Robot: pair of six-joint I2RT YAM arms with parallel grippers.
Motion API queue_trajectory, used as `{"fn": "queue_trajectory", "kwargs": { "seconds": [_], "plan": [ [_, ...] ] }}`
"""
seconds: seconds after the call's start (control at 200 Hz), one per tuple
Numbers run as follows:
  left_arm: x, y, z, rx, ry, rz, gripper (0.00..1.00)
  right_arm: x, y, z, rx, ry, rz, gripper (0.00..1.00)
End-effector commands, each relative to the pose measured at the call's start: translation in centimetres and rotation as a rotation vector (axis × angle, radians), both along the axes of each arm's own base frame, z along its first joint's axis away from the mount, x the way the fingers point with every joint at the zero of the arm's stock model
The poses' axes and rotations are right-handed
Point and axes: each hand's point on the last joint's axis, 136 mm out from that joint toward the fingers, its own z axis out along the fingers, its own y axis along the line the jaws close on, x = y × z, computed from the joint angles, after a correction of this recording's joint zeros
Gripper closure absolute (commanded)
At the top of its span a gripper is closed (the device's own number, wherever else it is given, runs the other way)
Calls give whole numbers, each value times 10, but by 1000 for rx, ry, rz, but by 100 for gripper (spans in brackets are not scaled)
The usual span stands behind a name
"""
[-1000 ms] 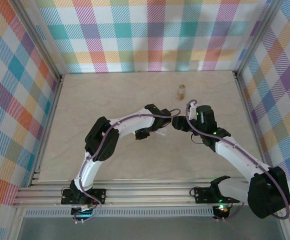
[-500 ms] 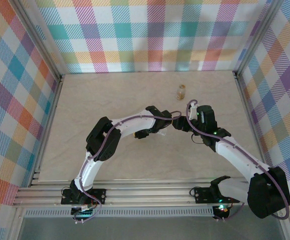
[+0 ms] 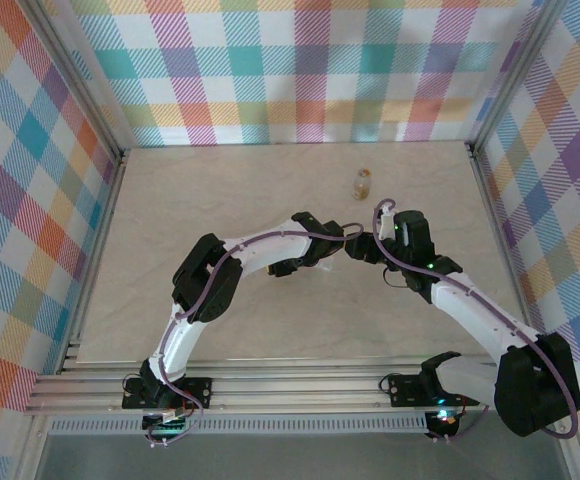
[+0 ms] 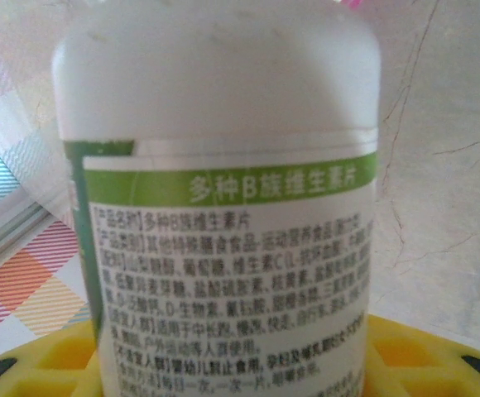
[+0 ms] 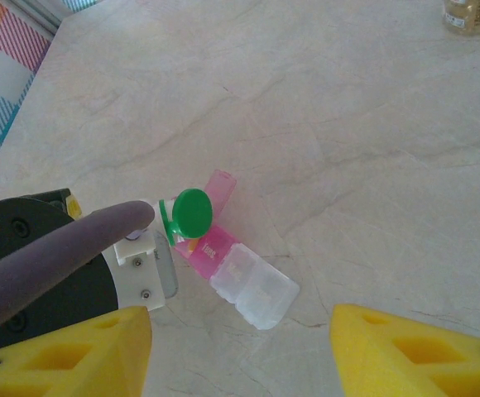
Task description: Sort the pills into containers
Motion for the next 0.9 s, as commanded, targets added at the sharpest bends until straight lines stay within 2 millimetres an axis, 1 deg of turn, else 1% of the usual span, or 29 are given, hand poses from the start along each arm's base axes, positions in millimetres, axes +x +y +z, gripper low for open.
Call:
{"fn": "queue_trajectory", "kwargs": {
  "seconds": [0.0, 0.24, 0.515, 0.78, 0.895],
  "plan": [
    [-13, -13, 11, -21, 12, -49, 100, 3, 6, 3, 33, -6, 9, 39],
    [-12, -12, 21, -35, -10, -50, 100, 3, 7, 3, 37, -3, 12, 39],
    [-10, -22, 37, -117, -37, -37, 100, 2, 7, 2, 40, 1, 15, 39],
    [-7, -27, 43, -144, -55, -36, 100, 3, 8, 3, 43, 0, 17, 39],
    [-5, -30, 51, -169, -77, -36, 100, 2, 8, 2, 45, 4, 19, 39]
  ]
}}
